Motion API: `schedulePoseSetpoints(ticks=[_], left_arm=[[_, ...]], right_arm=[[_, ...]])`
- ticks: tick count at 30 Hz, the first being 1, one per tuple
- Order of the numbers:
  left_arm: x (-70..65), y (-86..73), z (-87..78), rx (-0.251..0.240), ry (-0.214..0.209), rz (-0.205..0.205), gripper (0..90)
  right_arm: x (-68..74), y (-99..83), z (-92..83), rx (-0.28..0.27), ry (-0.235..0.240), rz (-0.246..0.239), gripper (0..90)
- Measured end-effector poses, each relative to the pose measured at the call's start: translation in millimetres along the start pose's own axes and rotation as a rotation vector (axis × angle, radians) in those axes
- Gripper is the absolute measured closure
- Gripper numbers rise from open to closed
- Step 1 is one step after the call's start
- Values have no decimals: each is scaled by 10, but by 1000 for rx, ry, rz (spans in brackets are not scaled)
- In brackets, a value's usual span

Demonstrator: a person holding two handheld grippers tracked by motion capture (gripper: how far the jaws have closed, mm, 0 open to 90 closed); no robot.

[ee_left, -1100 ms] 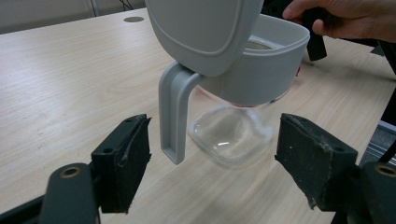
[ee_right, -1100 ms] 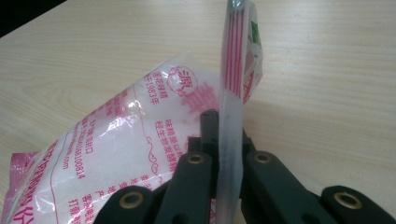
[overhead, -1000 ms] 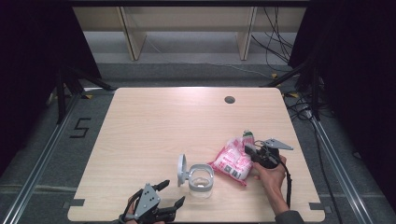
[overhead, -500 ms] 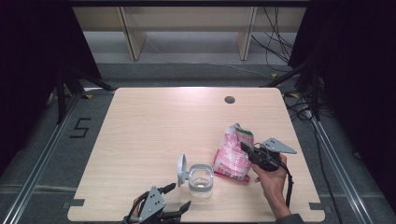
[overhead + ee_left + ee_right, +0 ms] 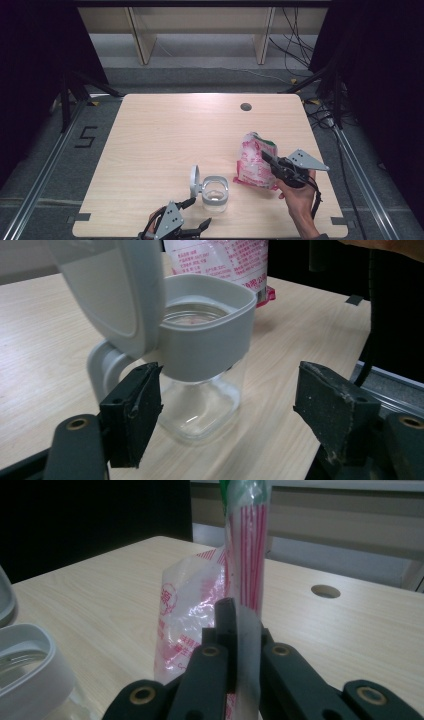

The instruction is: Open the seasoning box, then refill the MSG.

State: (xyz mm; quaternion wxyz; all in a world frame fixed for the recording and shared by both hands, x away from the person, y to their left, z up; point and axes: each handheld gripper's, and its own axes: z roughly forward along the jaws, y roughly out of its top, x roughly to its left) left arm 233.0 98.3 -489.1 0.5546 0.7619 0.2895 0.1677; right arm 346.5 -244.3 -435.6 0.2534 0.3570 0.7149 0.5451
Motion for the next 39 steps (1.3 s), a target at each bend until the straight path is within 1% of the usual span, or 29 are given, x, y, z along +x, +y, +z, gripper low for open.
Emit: schedulePoseSetpoints(ticks=[1, 2, 3, 4, 5, 6, 7, 8, 9, 10, 12, 14, 15, 16, 17, 18, 19, 21, 22, 26, 27, 28, 30, 31, 32, 33, 36, 37, 39], left_arm=[[9, 9, 5, -3, -9, 33, 258], [6, 17, 0, 0, 5, 43, 260], [-4, 16, 17, -32, -3, 18, 271], [-1, 22, 19, -33, -4, 23, 277], [-20, 20, 26, -41, -3, 9, 277], [-49, 17, 25, -28, 1, -13, 277], [-50, 16, 25, -18, 1, -5, 277], [-48, 23, 33, -19, -7, 20, 277], [-75, 22, 36, -22, -7, 0, 277], [-90, 27, 39, -20, -12, 6, 277], [-134, 40, 53, -12, -25, 13, 276], [-176, 44, 95, -6, -48, 20, 274], [-210, 46, 114, 6, -49, 29, 274], [-234, 42, 145, -3, -64, 32, 274], [-266, 48, 163, -1, -72, 34, 274], [-289, 51, 193, -5, -83, 30, 274], [-311, 53, 216, -15, -79, 27, 275], [-362, 62, 266, -14, -87, 23, 275], [-380, 61, 289, -16, -95, 20, 275], [-465, 38, 428, -24, -120, -9, 276], [-467, 40, 454, -18, -129, 15, 277], [-515, 27, 501, -23, -131, -14, 277], [-563, 13, 574, -36, -142, -38, 277], [-560, 17, 605, -27, -145, -7, 277], [-600, 5, 644, -27, -130, -43, 277], [-613, -2, 673, -20, -130, -42, 277], [-672, -33, 768, 0, -82, -31, 271], [-668, -43, 791, 4, -84, -13, 263], [-702, -71, 841, 22, -79, -26, 255]], right_arm=[[46, 19, -30, 19, -12, 7, 900], [51, 32, -36, 8, 1, -25, 900], [85, 46, -62, 9, -5, -16, 900], [95, 55, -85, 15, -2, -19, 900], [99, 56, -87, -8, 13, -29, 900], [134, 66, -137, -3, -12, -23, 900], [134, 66, -137, -3, -12, -23, 900], [112, 75, -150, -5, 0, -63, 900], [127, 73, -162, -10, -2, -51, 900], [137, 74, -196, -4, -12, -33, 900], [144, 81, -247, -12, -10, -38, 900], [146, 90, -292, -22, -11, -47, 900], [161, 92, -322, -7, -14, -33, 900], [154, 97, -320, -30, 3, -42, 900], [169, 105, -357, -11, -14, -30, 900], [157, 115, -365, -17, -8, -58, 900], [170, 114, -386, -20, -10, -37, 900], [187, 124, -404, -23, -2, -38, 900], [189, 129, -420, -30, -4, -57, 900], [252, 152, -470, -31, 7, -27, 900], [246, 168, -477, -41, 12, -51, 900], [269, 173, -483, -44, 20, -36, 900], [277, 197, -517, -63, 21, -63, 900], [291, 210, -531, -66, 38, -56, 900], [338, 225, -595, -62, 37, -41, 900], [338, 225, -595, -62, 37, -41, 900], [346, 253, -667, -79, 55, -81, 900], [360, 259, -693, -80, 65, -75, 900], [373, 277, -734, -68, 71, -82, 900]])
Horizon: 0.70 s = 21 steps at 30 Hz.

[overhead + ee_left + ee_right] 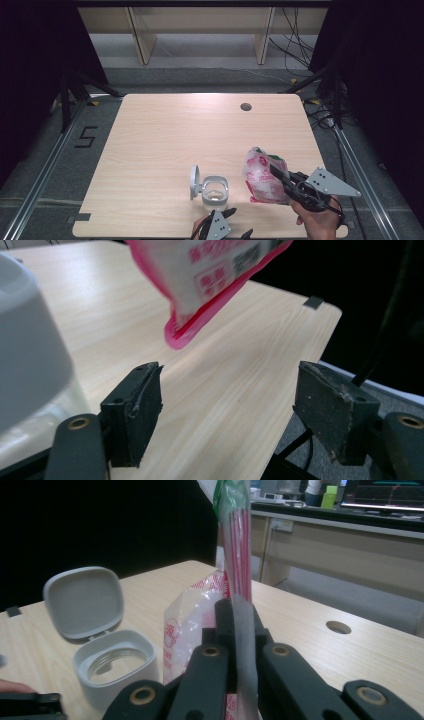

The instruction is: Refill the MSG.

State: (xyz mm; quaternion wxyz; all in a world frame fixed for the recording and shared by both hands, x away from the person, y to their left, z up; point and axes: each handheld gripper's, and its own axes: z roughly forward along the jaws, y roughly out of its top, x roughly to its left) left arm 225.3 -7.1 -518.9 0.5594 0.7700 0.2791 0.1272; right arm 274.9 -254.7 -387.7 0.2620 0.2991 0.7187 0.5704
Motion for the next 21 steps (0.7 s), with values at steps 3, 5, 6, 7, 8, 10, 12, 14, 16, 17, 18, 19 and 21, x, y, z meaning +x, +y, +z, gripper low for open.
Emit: schedulePoseSetpoints(ticks=[3, 5, 6, 7, 8, 10, 12, 14, 16, 17, 18, 19, 21], left_arm=[[-10, 8, 25, 14, 9, 18, 250], [1, 26, 62, -11, -16, 7, 240], [18, 39, 53, 13, 4, 27, 231], [-13, 42, 94, -14, 7, -22, 231], [-6, 55, 100, -8, 15, 1, 232], [10, 73, 146, -15, 21, 20, 234], [-25, 72, 191, -16, 39, -19, 235], [-60, 77, 227, -23, 41, -21, 234], [-72, 91, 257, 0, 69, 0, 234], [-72, 104, 263, 0, 68, -1, 236], [-73, 106, 286, -20, 59, -11, 236], [-67, 115, 293, -9, 61, 16, 244], [-64, 110, 316, -7, 59, -9, 257]], right_arm=[[51, 26, -51, 16, 16, 11, 900], [82, 39, -82, 9, 19, 14, 900], [67, 46, -84, -6, 32, -12, 900], [87, 50, -92, -4, 20, 1, 900], [92, 60, -102, 0, 30, -18, 900], [137, 71, -94, -10, 48, 1, 900], [160, 91, -91, -15, 55, -13, 900], [217, 122, -104, -6, 65, 3, 900], [232, 132, -97, -11, 77, 0, 900], [261, 153, -86, -12, 86, -13, 900], [261, 153, -86, -12, 86, -13, 900], [273, 156, -87, 2, 99, -9, 900], [298, 158, -61, -3, 103, -8, 900]])
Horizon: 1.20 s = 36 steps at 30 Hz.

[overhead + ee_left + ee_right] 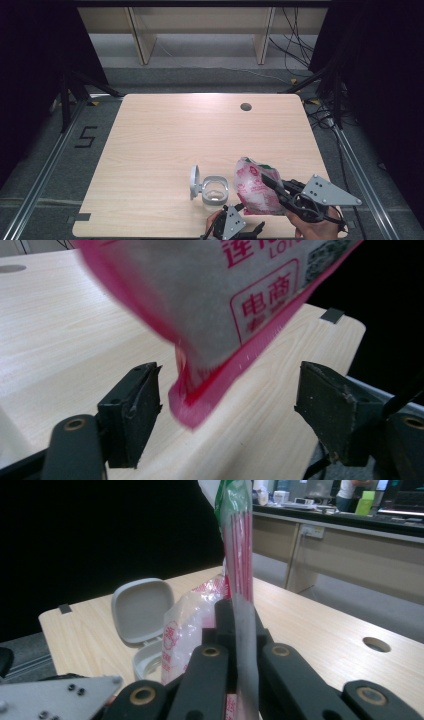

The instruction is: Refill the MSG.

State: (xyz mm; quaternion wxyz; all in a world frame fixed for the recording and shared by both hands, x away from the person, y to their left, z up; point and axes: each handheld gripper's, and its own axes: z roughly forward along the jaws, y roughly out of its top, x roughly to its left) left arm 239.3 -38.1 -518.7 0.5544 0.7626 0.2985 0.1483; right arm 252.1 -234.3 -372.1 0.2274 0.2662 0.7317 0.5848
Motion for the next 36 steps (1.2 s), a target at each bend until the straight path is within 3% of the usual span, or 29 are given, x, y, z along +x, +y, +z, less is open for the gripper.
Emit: schedulePoseSetpoints(ticks=[1, 2, 4, 5, 6, 7, 8, 11, 13, 14, 17, 19, 21, 23, 24, 26, 28, 29, 33, 34, 36], left_arm=[[16, -4, -1, -1, -14, 0, 281], [8, -17, 8, -55, -25, -39, 355], [30, -18, -6, -74, -7, -33, 441], [53, -20, -18, -82, -13, -45, 490], [75, -32, -5, -97, -26, -60, 527], [81, -41, 2, -102, -19, -54, 565], [99, -47, -14, -73, 5, -21, 589], [85, -56, -19, -82, 0, -21, 644], [70, -51, -29, -89, 0, 0, 663], [54, -51, -23, -109, 2, -5, 669], [49, -46, -21, -109, 18, 20, 686], [48, -41, -40, -86, 33, 18, 694], [46, -44, -26, -99, 29, -5, 699], [59, -40, -31, -91, 34, 0, 702], [66, -35, -29, -89, 34, 2, 703], [71, -37, 5, -115, 37, -15, 704], [76, -28, -2, -95, 51, -13, 706], [74, -31, 17, -108, 46, -26, 708], [80, -27, 20, -91, 59, -19, 712], [74, -31, 50, -114, 48, -30, 713], [59, -21, 50, -98, 65, -21, 716]], right_arm=[[3, -1, 15, -5, 7, -26, 900], [33, -7, 25, -4, 2, -5, 900], [32, -8, 51, -1, 14, -18, 900], [48, -14, 63, 9, 22, 9, 900], [31, -12, 72, 6, 16, -18, 900], [43, -13, 95, -5, 32, 1, 900], [49, -8, 99, 8, 39, 8, 900], [46, 26, 144, -18, 14, -54, 900], [65, 46, 155, -10, 34, -38, 900], [72, 66, 161, -4, 37, -46, 900], [97, 110, 196, 12, 23, -66, 900], [100, 125, 236, 20, 30, -78, 900], [107, 132, 284, 24, 32, -69, 900], [95, 144, 321, 29, 26, -71, 900], [102, 149, 353, 33, 26, -47, 900], [87, 155, 387, 20, 30, -66, 900], [97, 163, 420, 30, 28, -52, 900], [90, 166, 449, 23, 30, -61, 900], [122, 169, 499, 53, 34, -28, 900], [101, 176, 524, 36, 35, -68, 900], [109, 181, 555, 49, 28, -59, 900]])
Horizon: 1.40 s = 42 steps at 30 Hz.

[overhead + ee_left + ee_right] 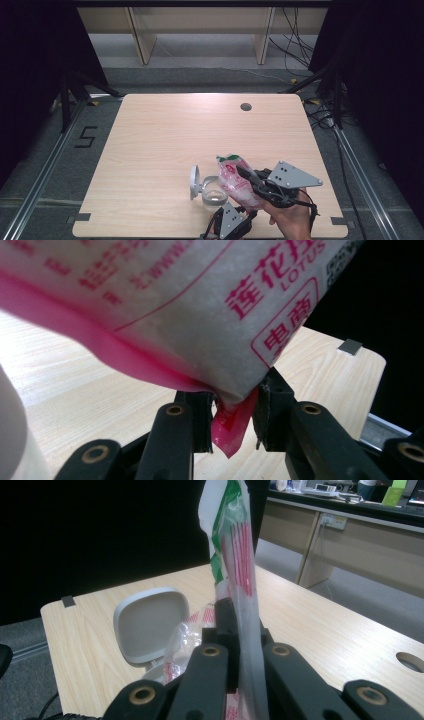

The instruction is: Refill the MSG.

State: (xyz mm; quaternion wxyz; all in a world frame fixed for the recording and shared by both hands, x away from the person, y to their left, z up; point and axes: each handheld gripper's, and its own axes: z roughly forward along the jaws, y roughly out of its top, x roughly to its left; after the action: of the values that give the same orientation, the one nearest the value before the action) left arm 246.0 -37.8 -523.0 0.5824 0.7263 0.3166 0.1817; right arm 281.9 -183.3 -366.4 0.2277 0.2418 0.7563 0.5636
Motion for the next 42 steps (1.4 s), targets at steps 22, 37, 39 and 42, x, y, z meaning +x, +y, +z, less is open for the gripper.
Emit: schedulePoseSetpoints(ticks=[22, 37, 39, 42], left_arm=[[-5, 6, 132, -22, -13, 18, 727], [-3, -5, 173, -40, -39, -10, 730], [-5, -3, 175, -40, -47, -19, 731], [-2, 0, 178, -45, -55, -21, 730]], right_arm=[[-10, 5, 161, 24, 2, 9, 900], [11, -13, 245, 25, -12, 1, 900], [8, -9, 253, 22, -14, -19, 900], [11, -5, 270, 38, 1, -5, 900]])
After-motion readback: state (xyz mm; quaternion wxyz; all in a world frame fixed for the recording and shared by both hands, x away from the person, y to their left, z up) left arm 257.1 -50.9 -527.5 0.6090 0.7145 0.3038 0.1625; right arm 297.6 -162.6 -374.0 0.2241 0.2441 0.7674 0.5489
